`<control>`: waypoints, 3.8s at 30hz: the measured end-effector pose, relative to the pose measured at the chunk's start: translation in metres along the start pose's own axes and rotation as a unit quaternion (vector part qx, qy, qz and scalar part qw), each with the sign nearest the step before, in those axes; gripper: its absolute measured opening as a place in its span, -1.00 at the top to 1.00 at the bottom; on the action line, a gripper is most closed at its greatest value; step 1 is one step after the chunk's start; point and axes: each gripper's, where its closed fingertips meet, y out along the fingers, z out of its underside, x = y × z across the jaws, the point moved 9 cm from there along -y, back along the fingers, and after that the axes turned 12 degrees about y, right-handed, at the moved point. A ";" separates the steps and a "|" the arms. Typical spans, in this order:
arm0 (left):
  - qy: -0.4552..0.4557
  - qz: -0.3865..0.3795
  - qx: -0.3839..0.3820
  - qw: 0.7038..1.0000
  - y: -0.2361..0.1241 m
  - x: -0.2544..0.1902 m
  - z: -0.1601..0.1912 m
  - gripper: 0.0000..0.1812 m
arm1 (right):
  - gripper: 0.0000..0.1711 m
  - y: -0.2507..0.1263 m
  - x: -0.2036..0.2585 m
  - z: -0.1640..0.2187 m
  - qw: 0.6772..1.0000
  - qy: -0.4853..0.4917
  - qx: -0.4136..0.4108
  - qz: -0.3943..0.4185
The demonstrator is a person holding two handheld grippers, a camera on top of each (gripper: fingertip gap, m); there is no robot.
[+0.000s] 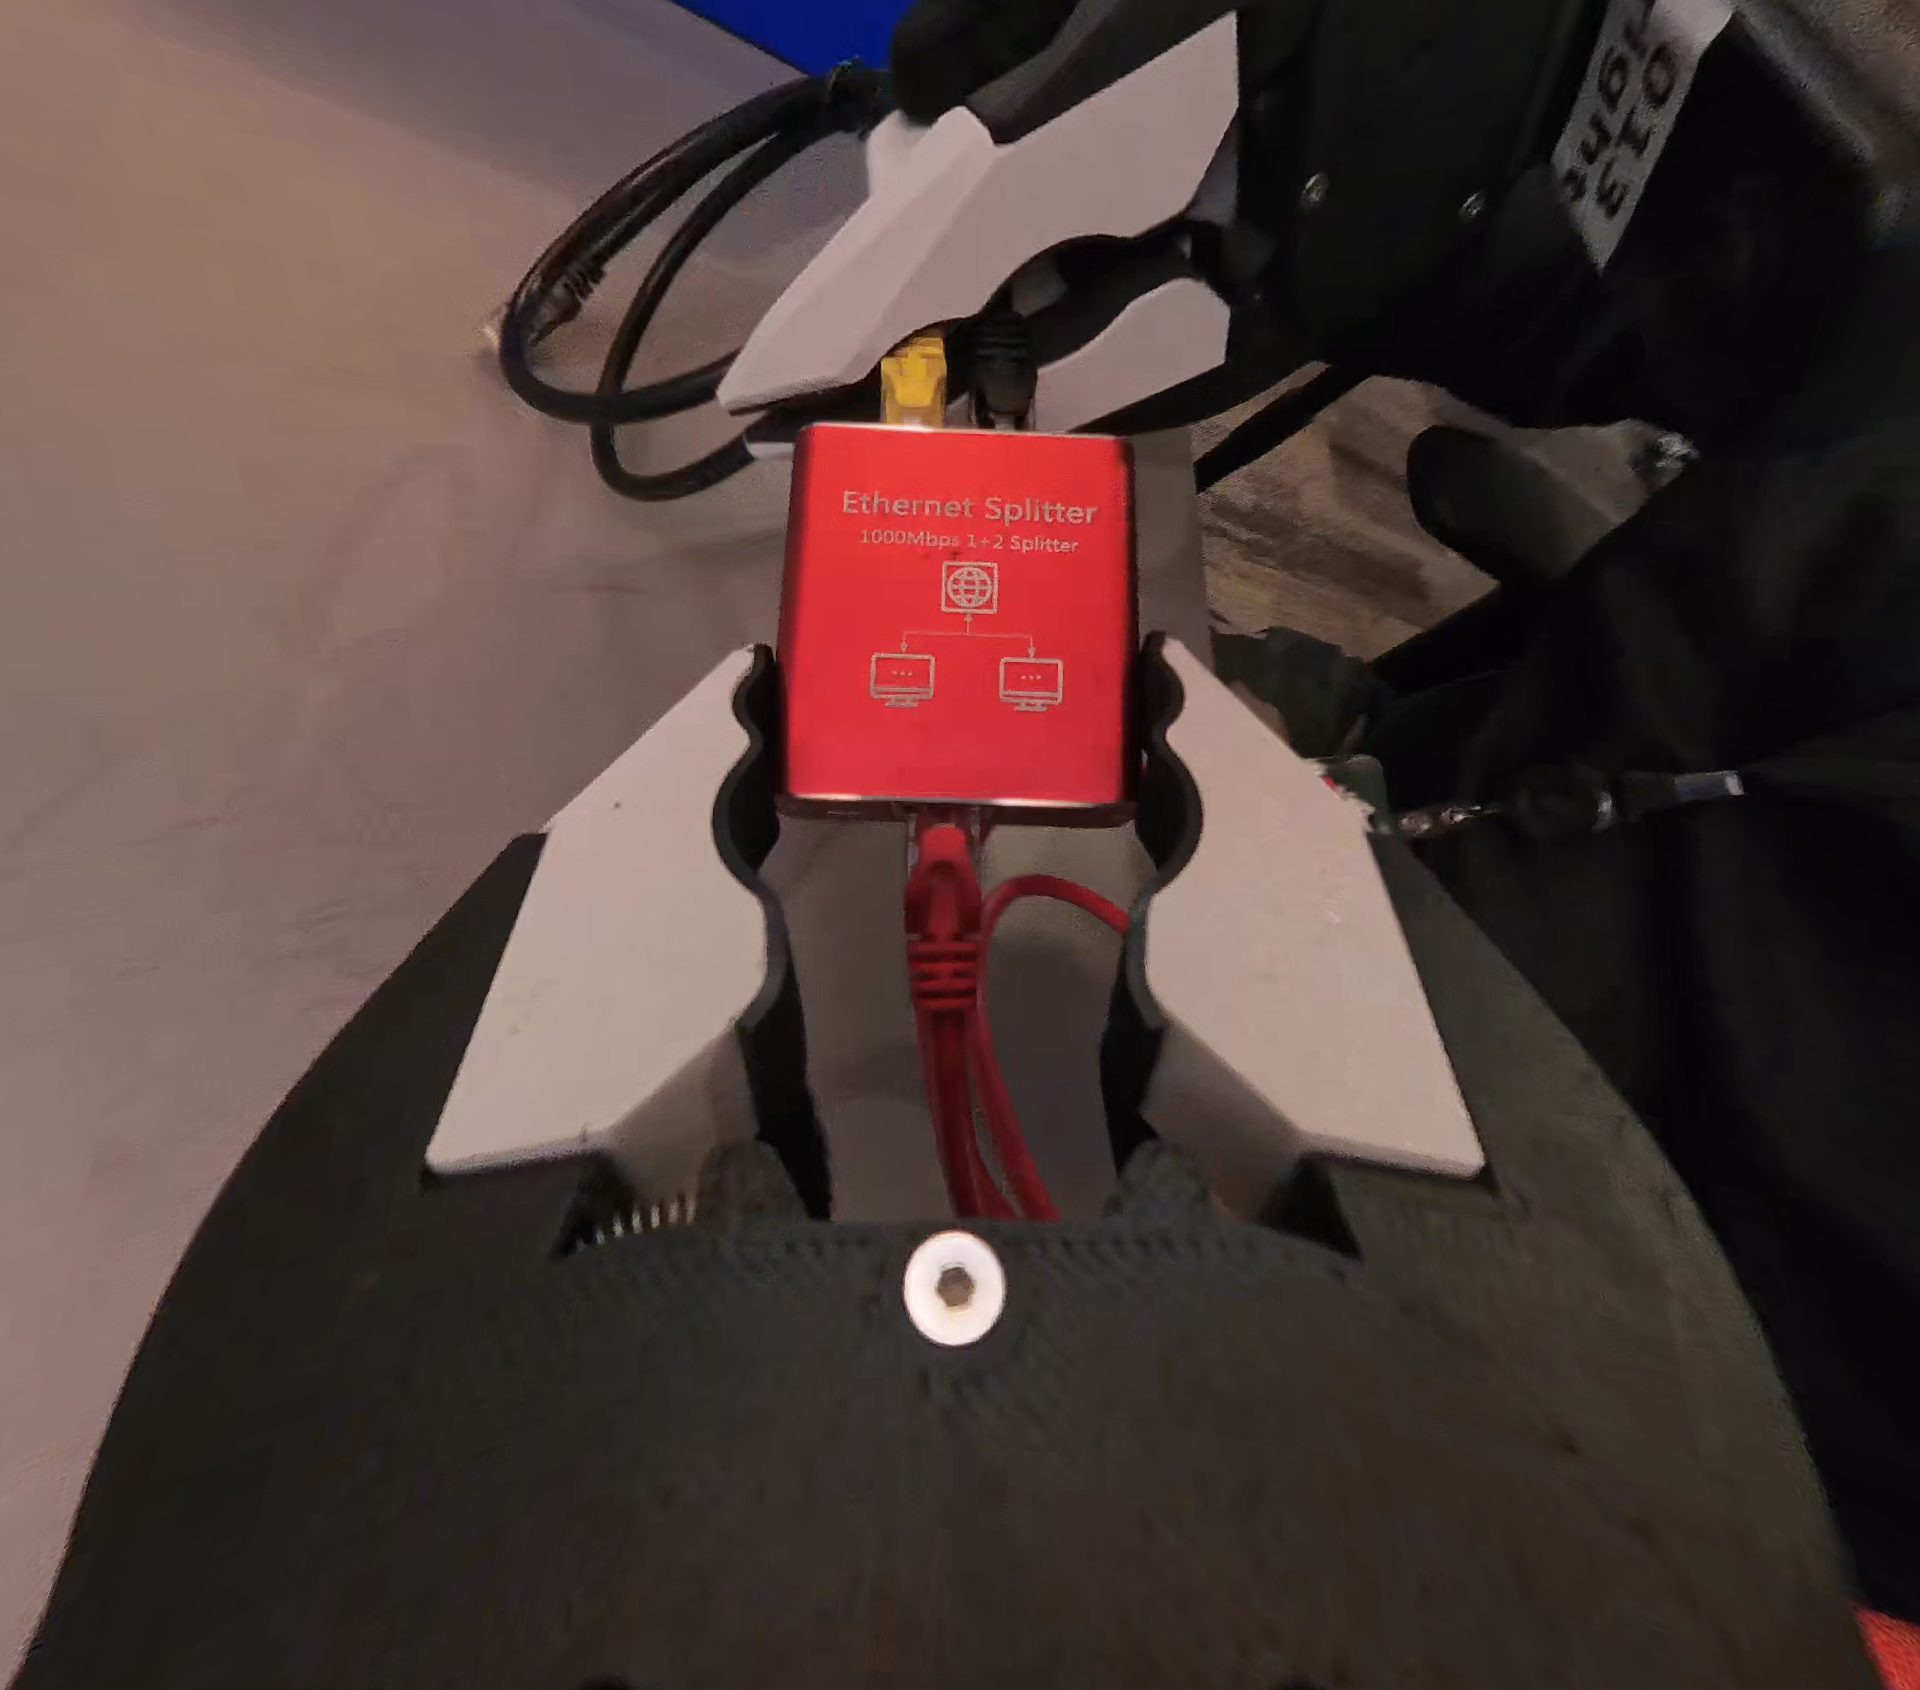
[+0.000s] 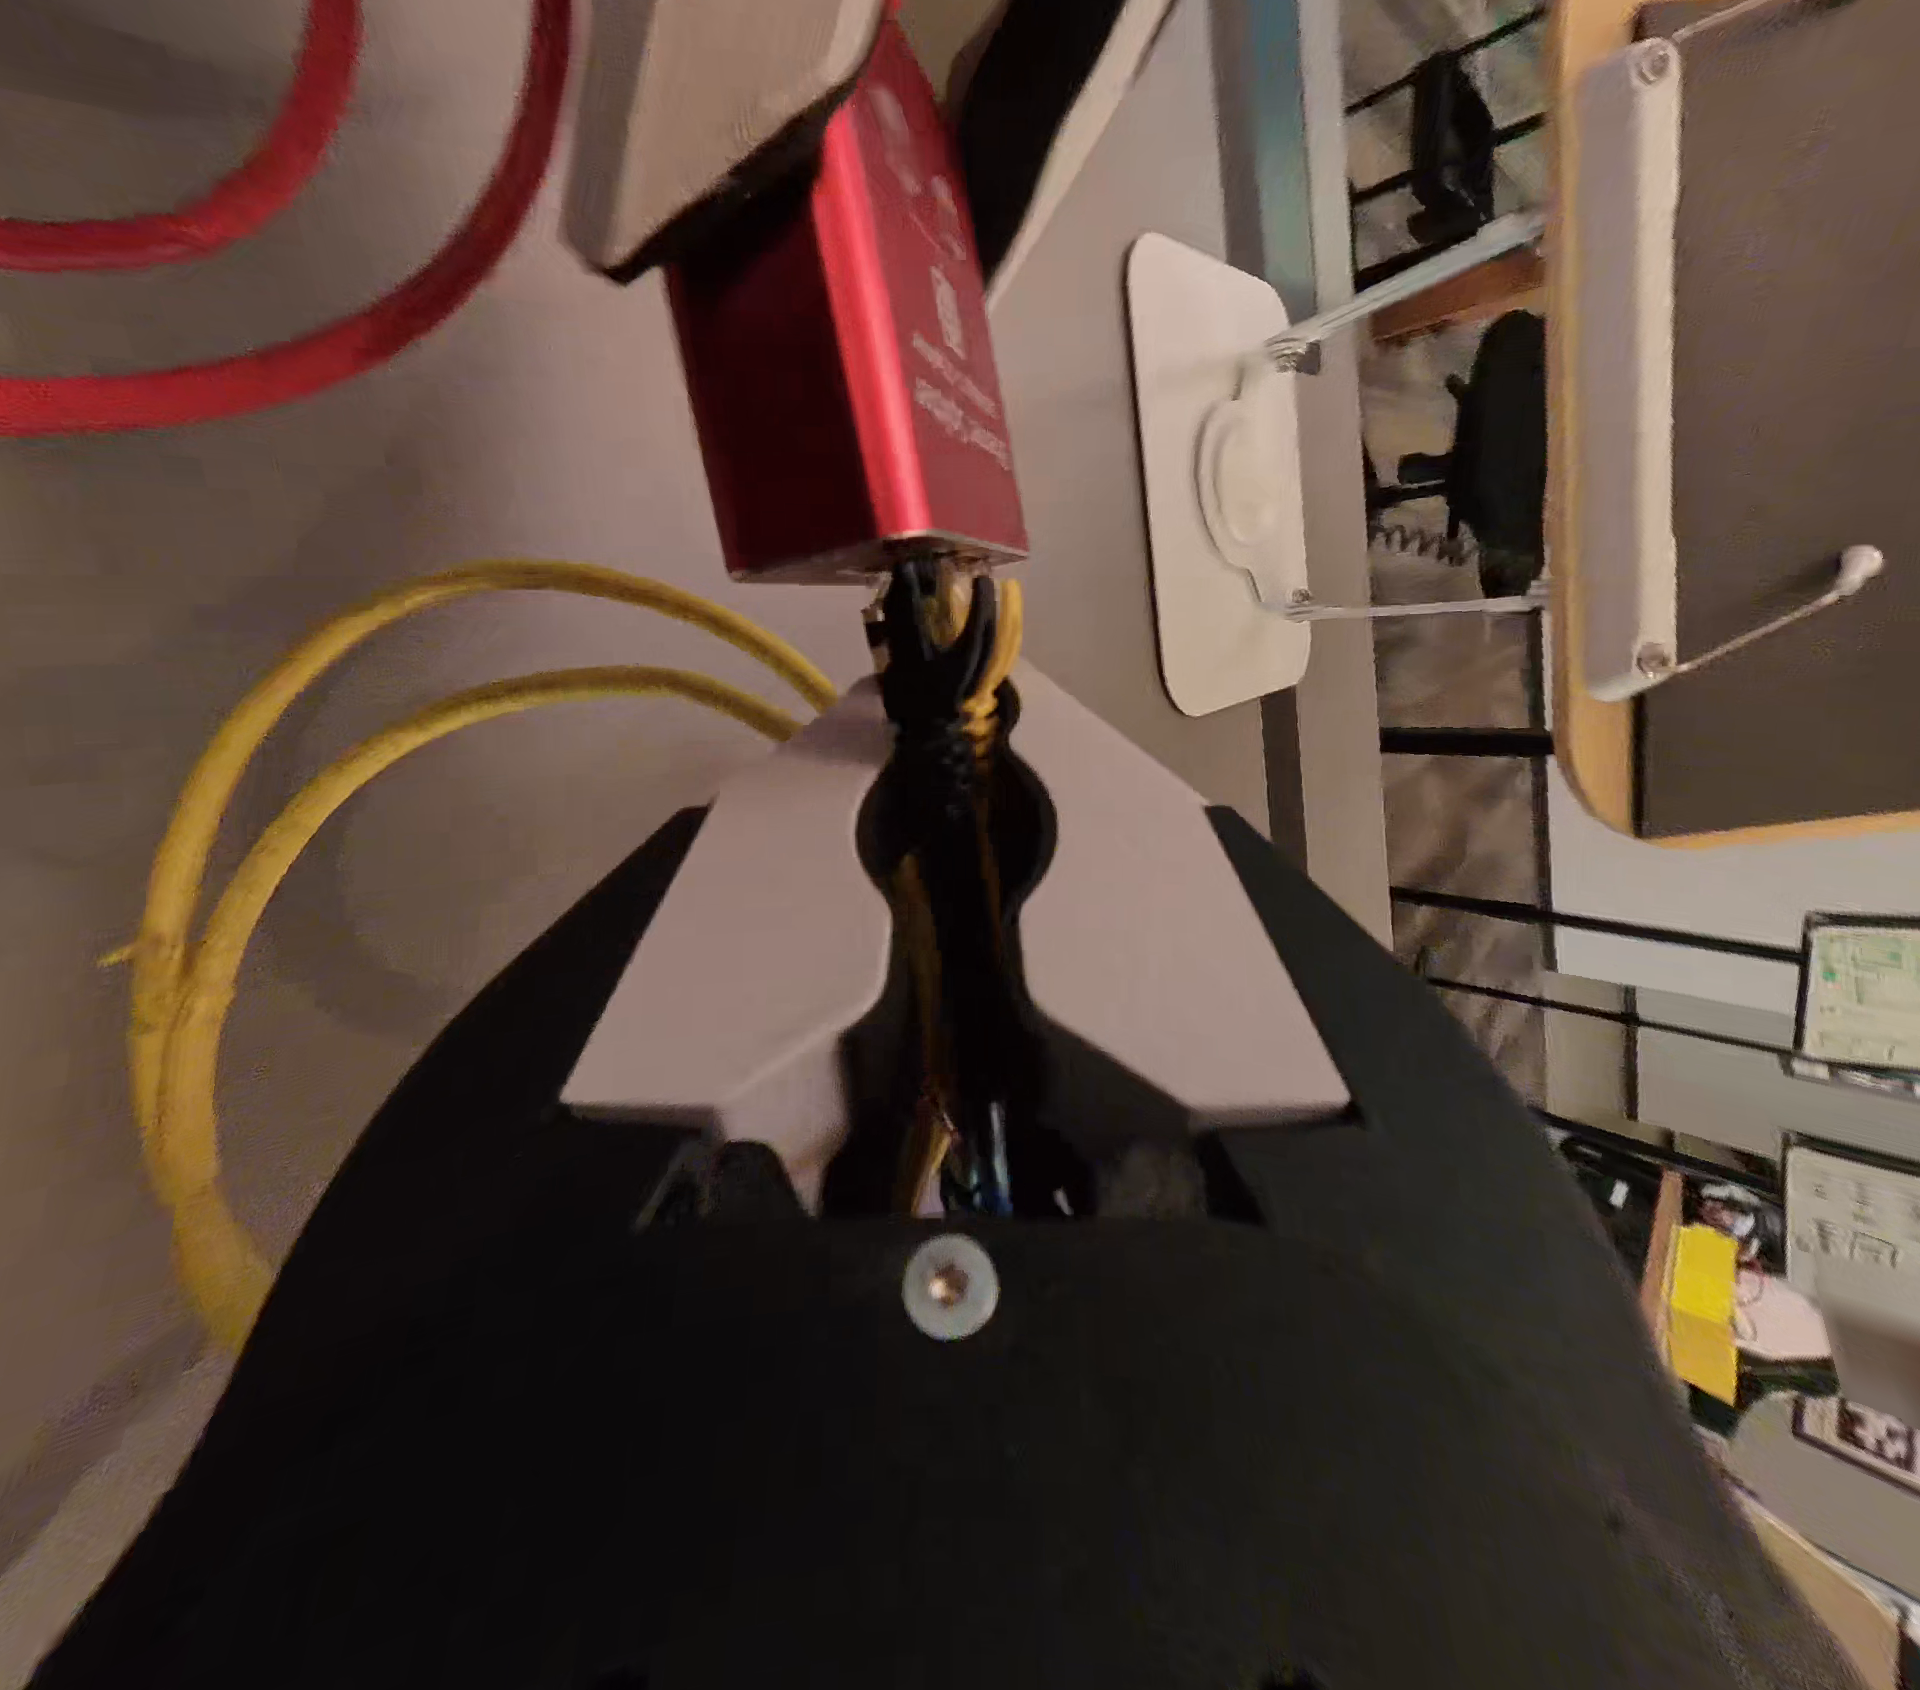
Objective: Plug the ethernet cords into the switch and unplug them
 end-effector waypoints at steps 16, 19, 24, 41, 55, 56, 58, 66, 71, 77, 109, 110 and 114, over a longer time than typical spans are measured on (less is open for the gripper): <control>0.123 -0.025 0.230 0.965 0.025 -0.016 -0.025 -0.16 | 0.99 -0.016 0.007 -0.033 0.992 -0.093 -0.010 0.086; 0.103 0.028 0.246 0.963 0.033 -0.020 -0.023 0.09 | 0.98 -0.018 0.005 -0.035 0.992 -0.088 -0.013 0.091; 0.071 0.044 0.235 0.968 0.035 -0.014 -0.021 0.09 | 0.91 -0.015 0.003 -0.030 0.993 -0.077 -0.023 0.087; 0.043 0.107 0.303 0.946 0.026 0.004 -0.015 0.09 | 0.79 -0.043 0.005 -0.034 0.989 -0.064 -0.118 -0.058; 0.028 0.150 0.311 0.938 0.025 0.001 -0.020 0.09 | 0.82 -0.036 0.012 -0.041 0.984 -0.129 -0.116 -0.032; 0.029 0.149 0.313 0.938 0.025 0.001 -0.020 0.09 | 0.81 -0.037 0.012 -0.042 0.984 -0.132 -0.118 -0.031; 0.028 0.150 0.313 0.938 0.025 0.002 -0.021 0.09 | 0.81 -0.036 0.013 -0.042 0.984 -0.133 -0.116 -0.030; 0.030 0.153 0.312 0.937 0.024 0.001 -0.022 0.09 | 0.77 -0.039 0.013 -0.042 0.985 -0.128 -0.113 -0.034; 0.031 0.152 0.317 0.936 0.024 0.000 -0.022 0.09 | 0.83 -0.039 0.013 -0.042 0.985 -0.129 -0.106 -0.033; 0.023 0.164 0.321 0.932 0.027 -0.001 -0.020 0.09 | 0.85 -0.039 0.014 -0.044 0.987 -0.132 -0.078 -0.052; -0.010 0.113 0.222 0.968 0.013 0.015 -0.016 0.09 | 0.57 -0.058 -0.022 -0.027 0.998 -0.020 -0.046 -0.050; -0.006 0.112 0.230 0.967 0.015 0.013 -0.016 0.09 | 0.57 -0.057 -0.021 -0.032 0.997 -0.018 -0.054 -0.054; -0.003 0.115 0.229 0.967 0.015 0.011 -0.026 0.09 | 0.68 -0.043 -0.013 -0.039 0.996 -0.051 -0.059 -0.037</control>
